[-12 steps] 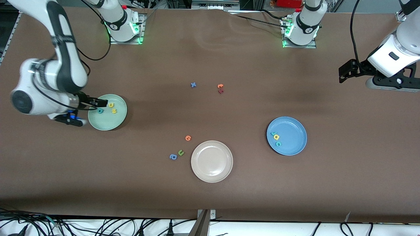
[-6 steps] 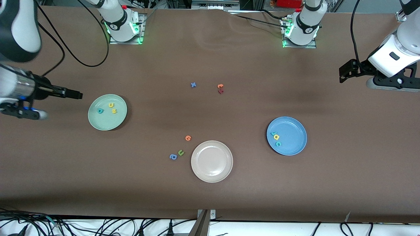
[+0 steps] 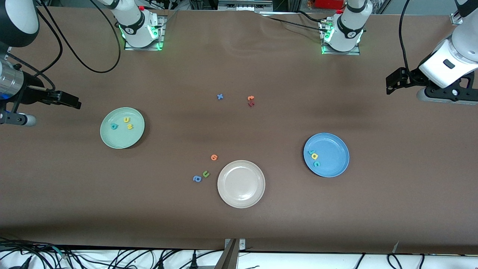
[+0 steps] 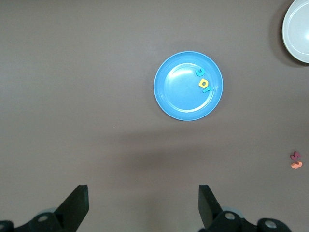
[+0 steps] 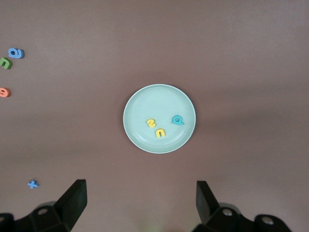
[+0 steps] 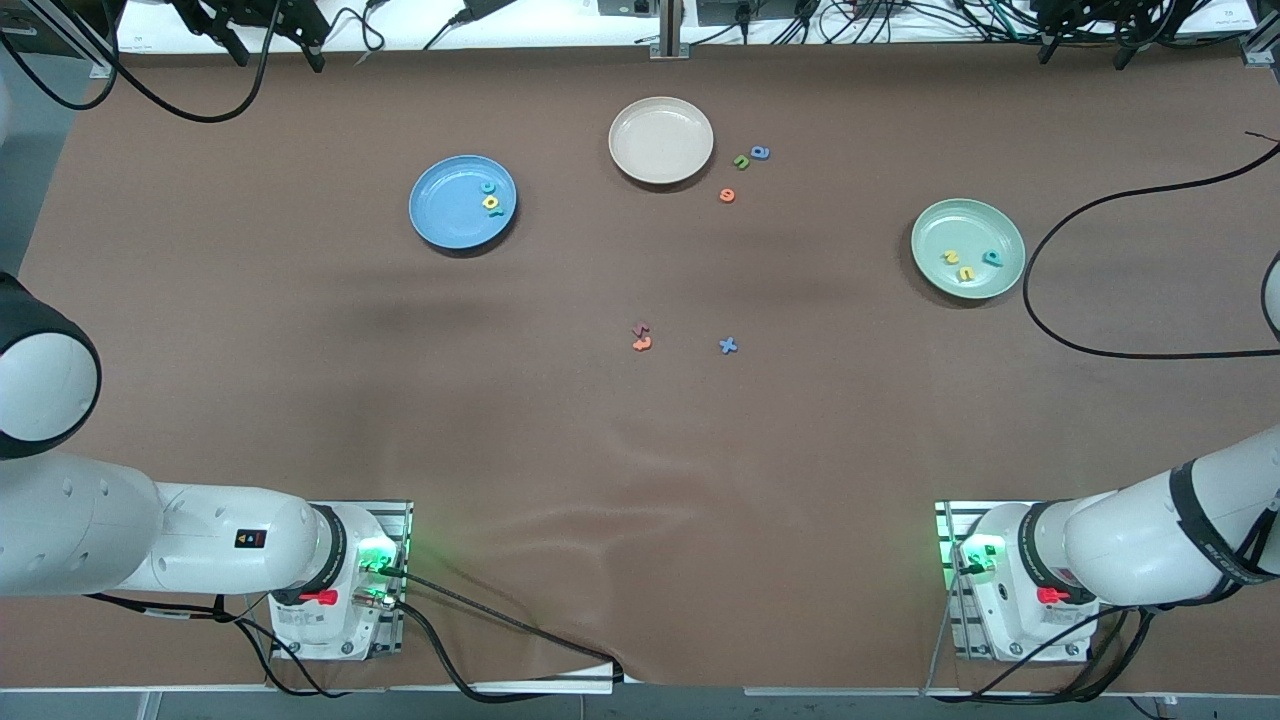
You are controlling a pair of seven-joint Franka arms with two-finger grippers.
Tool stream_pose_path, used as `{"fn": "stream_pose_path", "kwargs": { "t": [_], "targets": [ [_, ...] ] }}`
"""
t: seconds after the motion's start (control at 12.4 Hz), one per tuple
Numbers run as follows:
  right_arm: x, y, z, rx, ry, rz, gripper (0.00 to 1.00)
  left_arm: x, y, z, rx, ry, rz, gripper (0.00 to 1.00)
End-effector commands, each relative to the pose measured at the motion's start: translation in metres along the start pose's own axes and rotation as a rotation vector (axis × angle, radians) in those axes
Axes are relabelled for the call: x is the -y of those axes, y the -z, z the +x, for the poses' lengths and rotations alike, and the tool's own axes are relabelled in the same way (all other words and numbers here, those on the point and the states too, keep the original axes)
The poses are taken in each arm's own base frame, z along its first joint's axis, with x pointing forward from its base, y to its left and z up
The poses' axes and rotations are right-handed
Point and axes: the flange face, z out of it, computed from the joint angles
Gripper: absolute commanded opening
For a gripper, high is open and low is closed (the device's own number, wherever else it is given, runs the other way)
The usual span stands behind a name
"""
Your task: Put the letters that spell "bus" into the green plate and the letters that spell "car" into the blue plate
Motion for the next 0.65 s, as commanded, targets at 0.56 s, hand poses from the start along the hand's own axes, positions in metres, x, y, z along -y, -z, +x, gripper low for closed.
{"fn": "stream_pose_path", "kwargs": {
  "t": [0.56],
  "targets": [
    [0.0141, 0.0205, -0.0098, -0.074, 0.041, -0.021, 1.0, -0.002, 0.0026, 0.0043, 0.006, 0.002, -0.047, 1.0]
  ]
}}
